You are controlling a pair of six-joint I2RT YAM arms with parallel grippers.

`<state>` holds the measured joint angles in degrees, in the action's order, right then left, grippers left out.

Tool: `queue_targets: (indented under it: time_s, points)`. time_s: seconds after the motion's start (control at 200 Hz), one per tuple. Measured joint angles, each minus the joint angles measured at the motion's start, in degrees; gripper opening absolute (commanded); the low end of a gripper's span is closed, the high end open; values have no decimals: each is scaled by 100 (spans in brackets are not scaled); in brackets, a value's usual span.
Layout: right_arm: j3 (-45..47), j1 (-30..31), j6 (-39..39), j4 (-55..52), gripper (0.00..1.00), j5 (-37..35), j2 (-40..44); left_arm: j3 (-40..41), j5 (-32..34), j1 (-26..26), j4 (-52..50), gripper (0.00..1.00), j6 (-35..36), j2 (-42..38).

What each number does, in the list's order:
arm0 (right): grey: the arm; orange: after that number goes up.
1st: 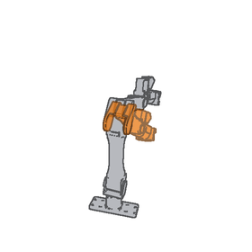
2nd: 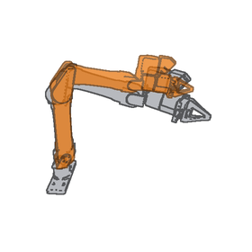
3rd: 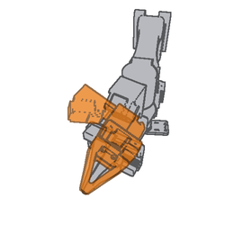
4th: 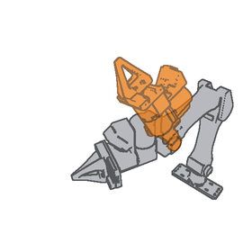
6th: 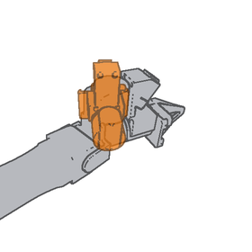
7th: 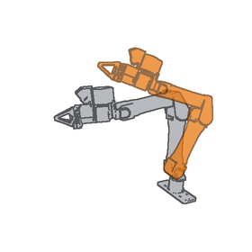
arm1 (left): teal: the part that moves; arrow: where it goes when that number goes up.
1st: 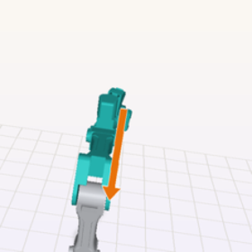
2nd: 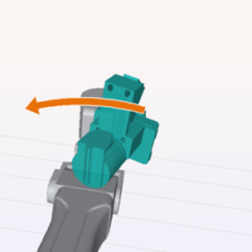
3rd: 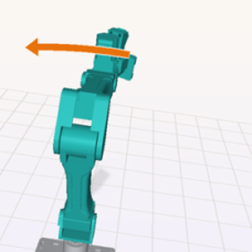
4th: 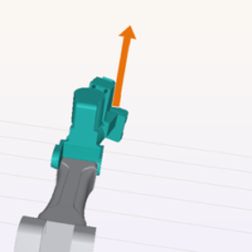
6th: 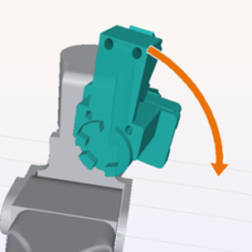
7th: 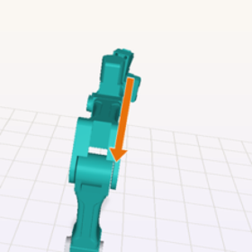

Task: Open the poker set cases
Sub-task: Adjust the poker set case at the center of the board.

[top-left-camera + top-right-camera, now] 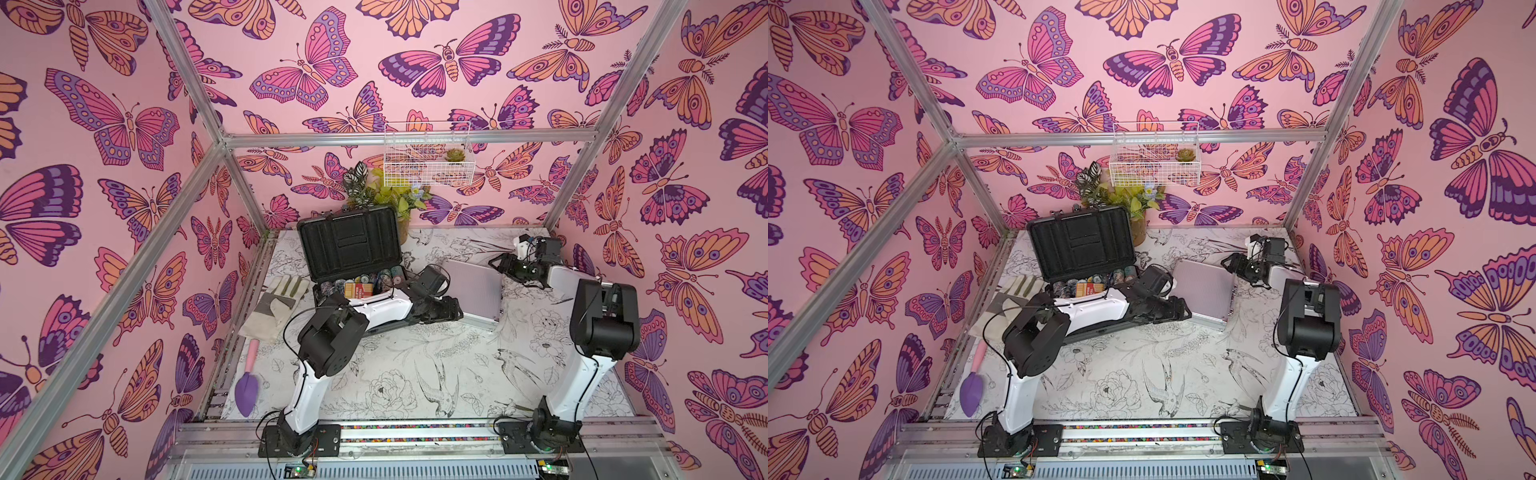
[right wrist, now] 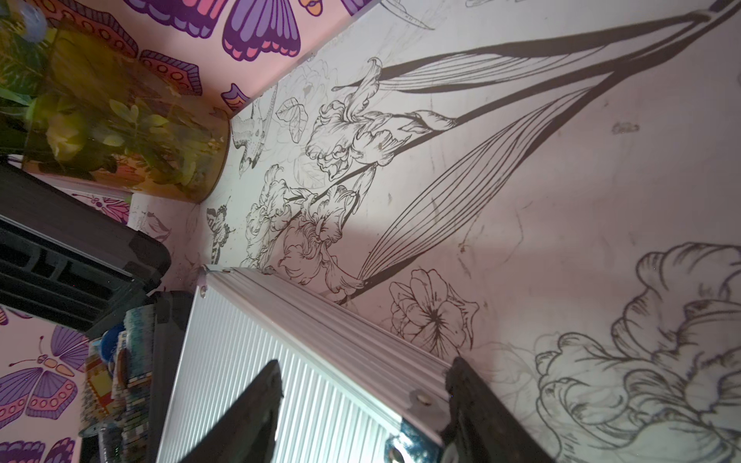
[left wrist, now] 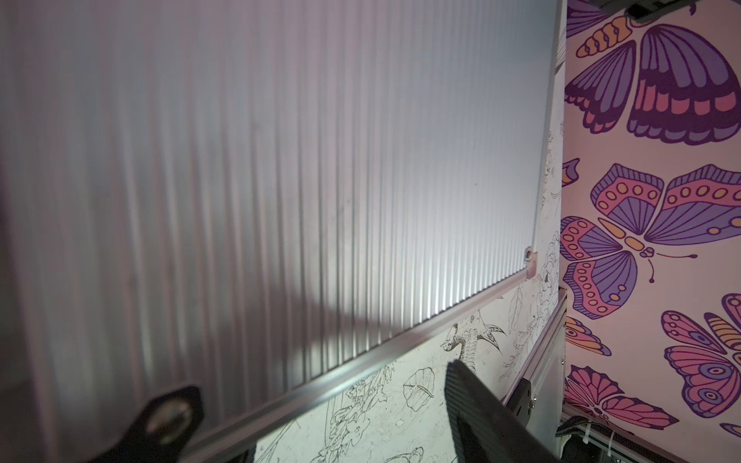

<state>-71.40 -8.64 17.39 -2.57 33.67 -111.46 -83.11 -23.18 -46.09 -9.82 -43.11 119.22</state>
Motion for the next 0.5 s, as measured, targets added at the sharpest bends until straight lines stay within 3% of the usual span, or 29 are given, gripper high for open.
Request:
queue_targets:
  time_s: [0.285,0.501]
  points:
    - [-144,247,-258,-485,75,-621,146,4,-7,52,42,72,-4,55]
    - [-518,684,-420,-1123,78,-1561,155,11,-39,101,66,72,2,55]
